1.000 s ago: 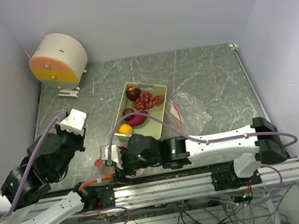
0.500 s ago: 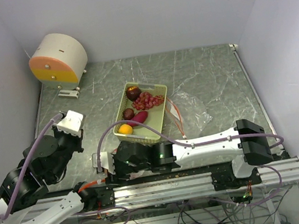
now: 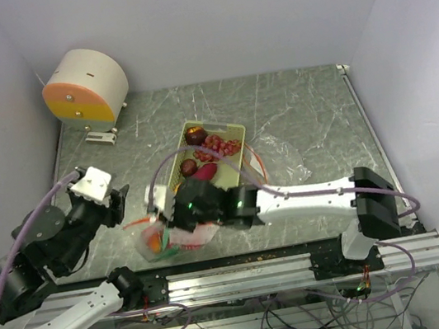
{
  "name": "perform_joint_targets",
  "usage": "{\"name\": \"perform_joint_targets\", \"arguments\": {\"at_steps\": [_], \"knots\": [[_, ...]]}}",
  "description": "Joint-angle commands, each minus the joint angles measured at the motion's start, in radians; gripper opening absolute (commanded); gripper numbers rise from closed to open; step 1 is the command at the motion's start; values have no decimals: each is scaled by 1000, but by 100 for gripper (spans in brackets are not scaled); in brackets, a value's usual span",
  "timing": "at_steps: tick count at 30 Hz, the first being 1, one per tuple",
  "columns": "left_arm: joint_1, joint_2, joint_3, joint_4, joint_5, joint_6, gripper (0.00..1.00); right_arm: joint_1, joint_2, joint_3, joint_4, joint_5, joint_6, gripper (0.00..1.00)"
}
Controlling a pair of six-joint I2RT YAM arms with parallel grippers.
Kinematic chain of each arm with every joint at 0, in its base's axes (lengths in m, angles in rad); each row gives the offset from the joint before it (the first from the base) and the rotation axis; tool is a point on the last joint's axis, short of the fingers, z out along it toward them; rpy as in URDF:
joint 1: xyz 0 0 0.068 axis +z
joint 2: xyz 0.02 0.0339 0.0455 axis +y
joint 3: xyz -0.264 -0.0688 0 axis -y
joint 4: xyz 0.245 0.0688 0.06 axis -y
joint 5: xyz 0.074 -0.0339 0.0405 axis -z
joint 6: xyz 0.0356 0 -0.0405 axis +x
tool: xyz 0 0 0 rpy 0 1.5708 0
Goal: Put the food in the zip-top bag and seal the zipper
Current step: Zip the zipper food storage bag at the center of the board.
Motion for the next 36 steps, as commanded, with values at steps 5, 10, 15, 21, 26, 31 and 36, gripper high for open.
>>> {"name": "perform_joint_targets", "arguments": {"at_steps": [5, 10, 15, 21, 26, 31, 36], "knots": [[-6, -118, 83, -36, 352, 135, 88, -269, -200, 29, -27, -379, 100, 0], [-6, -78, 55, -77, 451, 209, 96, -326, -219, 67, -41, -575, 114, 0], [-7, 3, 16, -53, 417, 296, 100, -329, -223, 101, -73, -699, 96, 0], [-6, 39, -38, -35, 400, 374, 100, -333, -236, 122, -125, -748, 61, 0], [-6, 79, -49, -64, 388, 397, 97, -333, -256, 116, -131, -794, 43, 0], [-6, 99, -55, -59, 420, 399, 82, -334, -275, 109, -137, -820, 32, 0], [-6, 108, -67, -67, 462, 395, 27, -335, -287, 104, -138, -818, 32, 0]]}}
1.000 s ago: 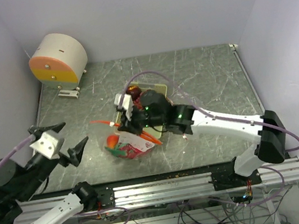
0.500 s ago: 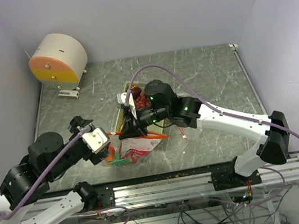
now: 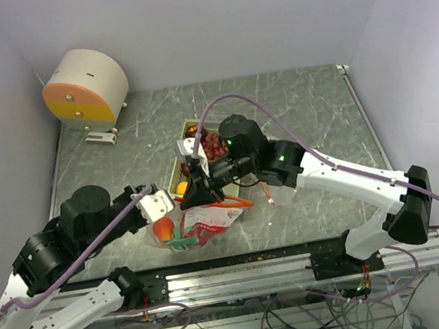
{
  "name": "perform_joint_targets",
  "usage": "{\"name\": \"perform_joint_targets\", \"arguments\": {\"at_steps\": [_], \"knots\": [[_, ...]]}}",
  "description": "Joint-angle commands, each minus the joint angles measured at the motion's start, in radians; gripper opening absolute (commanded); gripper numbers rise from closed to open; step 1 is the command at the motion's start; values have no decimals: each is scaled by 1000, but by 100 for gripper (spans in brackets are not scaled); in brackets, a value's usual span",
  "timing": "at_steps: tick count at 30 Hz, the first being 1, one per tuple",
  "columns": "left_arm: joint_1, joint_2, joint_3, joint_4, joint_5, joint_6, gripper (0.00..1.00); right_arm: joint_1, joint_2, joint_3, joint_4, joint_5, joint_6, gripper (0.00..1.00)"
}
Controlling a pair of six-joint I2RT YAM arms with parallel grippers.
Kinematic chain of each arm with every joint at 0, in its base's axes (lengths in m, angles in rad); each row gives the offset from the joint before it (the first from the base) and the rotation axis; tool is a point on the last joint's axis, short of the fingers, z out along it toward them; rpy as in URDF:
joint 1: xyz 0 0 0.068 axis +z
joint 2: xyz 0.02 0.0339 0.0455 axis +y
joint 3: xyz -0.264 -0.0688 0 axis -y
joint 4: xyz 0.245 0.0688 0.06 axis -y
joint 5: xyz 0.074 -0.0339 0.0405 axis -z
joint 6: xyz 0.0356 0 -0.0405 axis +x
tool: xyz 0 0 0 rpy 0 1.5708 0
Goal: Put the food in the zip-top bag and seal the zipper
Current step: Zip the zipper food storage bag at the center of the board.
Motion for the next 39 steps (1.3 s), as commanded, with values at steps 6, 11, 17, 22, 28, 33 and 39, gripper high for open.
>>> {"name": "perform_joint_targets", "arguments": {"at_steps": [6, 11, 17, 22, 28, 33, 39], "knots": [[-3, 24, -17, 27, 11, -42, 7, -5, -61, 0, 57, 21, -9, 5], [-2, 13, -34, 64, 20, -84, 7, -6, -132, -74, 144, 146, -11, 42], [-3, 26, -32, 62, 22, -118, 7, -5, -172, -126, 248, 203, -17, 55], [-2, 69, -17, 42, -2, -157, 7, 29, -138, -107, 250, 261, 15, 54], [-3, 118, -21, 30, -43, -204, 7, 168, -117, -126, 226, 689, 107, 51], [-3, 116, -25, 45, -53, -209, 7, 271, -139, -171, 187, 983, 174, 50], [-2, 104, -20, 56, -36, -214, 7, 274, -152, -169, 123, 1101, 291, 48]]}}
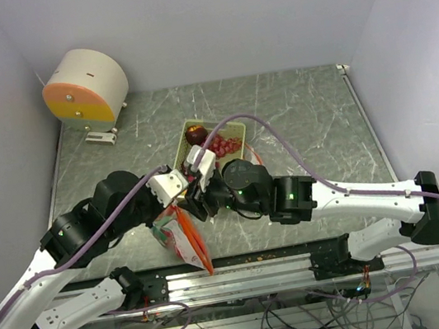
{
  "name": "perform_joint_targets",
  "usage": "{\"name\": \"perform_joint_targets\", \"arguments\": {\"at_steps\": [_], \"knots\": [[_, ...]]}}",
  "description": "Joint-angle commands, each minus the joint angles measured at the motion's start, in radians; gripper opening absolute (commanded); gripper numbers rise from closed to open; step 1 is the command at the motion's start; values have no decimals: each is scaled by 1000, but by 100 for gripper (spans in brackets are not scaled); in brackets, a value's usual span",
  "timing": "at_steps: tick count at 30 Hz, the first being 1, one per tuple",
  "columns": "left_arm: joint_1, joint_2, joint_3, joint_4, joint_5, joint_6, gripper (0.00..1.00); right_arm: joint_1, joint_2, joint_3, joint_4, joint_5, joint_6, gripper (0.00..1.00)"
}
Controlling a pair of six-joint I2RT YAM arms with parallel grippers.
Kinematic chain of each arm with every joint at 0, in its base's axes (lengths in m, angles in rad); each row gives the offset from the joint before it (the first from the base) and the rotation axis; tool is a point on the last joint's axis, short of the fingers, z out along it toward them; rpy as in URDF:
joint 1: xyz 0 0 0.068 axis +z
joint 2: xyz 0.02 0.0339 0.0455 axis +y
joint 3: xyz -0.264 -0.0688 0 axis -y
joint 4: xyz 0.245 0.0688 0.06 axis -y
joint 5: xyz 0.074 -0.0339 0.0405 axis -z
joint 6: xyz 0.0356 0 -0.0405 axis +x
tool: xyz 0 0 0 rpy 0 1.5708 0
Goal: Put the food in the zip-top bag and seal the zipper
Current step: Zip the zipper food storage bag at the center of the board.
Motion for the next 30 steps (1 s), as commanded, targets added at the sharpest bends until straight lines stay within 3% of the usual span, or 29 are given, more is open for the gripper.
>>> {"name": "perform_joint_targets", "arguments": {"at_steps": [1, 9, 20, 30], "knots": [[-2, -17, 26, 54, 0, -14, 7, -2, -38, -10, -23, 172, 117, 48], [-3, -22, 29, 68, -8, -35, 7, -2, -60, -74, 89, 183, 241, 44], [-2, -21, 26, 76, -23, -39, 7, 9, -27, -55, 132, 78, 253, 44], [-3, -21, 27, 86, -24, -41, 7, 48, 37, 2, 80, 100, 228, 43]]}}
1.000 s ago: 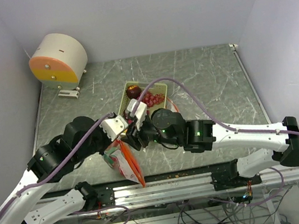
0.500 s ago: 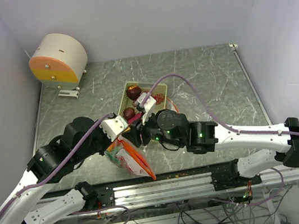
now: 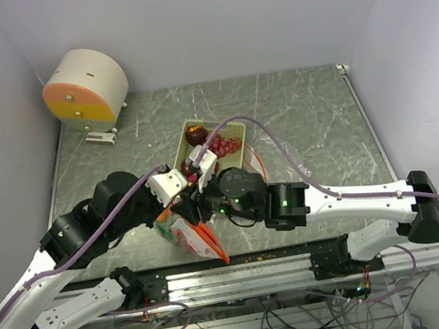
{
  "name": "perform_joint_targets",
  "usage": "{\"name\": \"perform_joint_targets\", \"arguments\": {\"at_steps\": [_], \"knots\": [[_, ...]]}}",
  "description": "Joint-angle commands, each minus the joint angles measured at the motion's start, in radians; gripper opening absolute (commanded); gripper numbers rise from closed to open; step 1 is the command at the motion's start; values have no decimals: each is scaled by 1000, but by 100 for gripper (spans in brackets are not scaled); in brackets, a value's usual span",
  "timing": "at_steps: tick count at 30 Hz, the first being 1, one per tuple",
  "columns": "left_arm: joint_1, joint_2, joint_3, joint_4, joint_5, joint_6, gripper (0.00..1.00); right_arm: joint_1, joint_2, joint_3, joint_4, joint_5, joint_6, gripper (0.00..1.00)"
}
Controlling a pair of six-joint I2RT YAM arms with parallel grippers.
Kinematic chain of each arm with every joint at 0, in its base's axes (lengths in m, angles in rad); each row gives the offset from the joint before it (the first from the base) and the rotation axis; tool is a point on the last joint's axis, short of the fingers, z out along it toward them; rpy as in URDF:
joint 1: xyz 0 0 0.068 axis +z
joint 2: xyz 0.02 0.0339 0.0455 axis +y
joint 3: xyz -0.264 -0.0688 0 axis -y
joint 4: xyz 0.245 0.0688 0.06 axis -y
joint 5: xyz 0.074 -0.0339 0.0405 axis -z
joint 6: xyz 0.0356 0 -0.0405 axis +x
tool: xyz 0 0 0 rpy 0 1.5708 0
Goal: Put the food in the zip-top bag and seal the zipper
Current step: Zip the zipper food storage bag at the center of the board.
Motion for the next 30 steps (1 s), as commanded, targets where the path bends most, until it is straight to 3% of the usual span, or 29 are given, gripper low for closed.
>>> {"name": "perform_joint_targets", "arguments": {"at_steps": [1, 5, 15, 30], "knots": [[-2, -15, 23, 82, -10, -6, 7, 18, 28, 51, -9, 21, -13, 43], [-2, -14, 16, 90, -7, -6, 7, 23, 22, 40, 3, 64, -7, 40], [-3, -17, 19, 97, -1, -6, 7, 23, 29, 33, 0, 148, -7, 7], [-3, -80, 10, 144, -125, -39, 7, 22, 11, -12, -90, 155, 6, 1]]}}
